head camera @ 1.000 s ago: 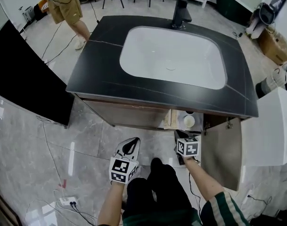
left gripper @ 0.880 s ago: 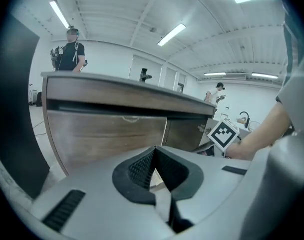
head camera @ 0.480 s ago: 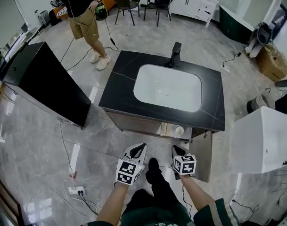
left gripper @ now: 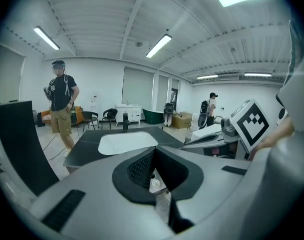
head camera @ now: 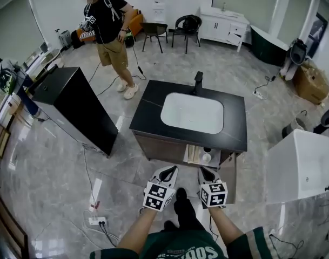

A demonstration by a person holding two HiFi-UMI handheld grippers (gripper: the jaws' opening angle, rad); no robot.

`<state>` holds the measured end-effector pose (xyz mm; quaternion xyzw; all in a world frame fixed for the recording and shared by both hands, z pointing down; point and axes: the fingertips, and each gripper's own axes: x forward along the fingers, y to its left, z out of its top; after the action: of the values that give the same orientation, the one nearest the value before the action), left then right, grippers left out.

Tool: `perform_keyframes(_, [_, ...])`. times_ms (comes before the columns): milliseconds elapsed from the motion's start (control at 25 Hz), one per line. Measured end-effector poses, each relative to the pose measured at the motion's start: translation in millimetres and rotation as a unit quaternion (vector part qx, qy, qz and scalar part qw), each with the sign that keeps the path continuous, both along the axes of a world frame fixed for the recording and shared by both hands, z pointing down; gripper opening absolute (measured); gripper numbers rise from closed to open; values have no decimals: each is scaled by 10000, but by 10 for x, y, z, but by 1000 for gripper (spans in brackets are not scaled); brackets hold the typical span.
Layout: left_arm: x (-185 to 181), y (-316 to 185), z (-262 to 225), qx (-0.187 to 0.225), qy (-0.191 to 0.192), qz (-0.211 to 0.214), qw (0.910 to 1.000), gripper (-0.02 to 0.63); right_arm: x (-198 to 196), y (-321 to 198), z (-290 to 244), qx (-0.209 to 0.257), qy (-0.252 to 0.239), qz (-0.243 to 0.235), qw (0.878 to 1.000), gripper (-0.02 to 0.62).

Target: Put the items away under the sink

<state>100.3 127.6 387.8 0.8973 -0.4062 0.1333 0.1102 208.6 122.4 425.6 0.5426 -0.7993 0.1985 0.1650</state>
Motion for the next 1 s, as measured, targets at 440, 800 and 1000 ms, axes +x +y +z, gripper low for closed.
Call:
perform_keyframes(440, [139,519,-448,381,96,200,9990,9,104,588,-628,776,-8,158,9969,41])
perform_keyframes(800, [161,472,-487,412,27,239,9989,10,185,558,-695,878,-1,200,9959,41])
perform_keyframes(1000, [53,455,-311,455,-83,181,9988,10,111,552,-585,924,-4,175,9956,41])
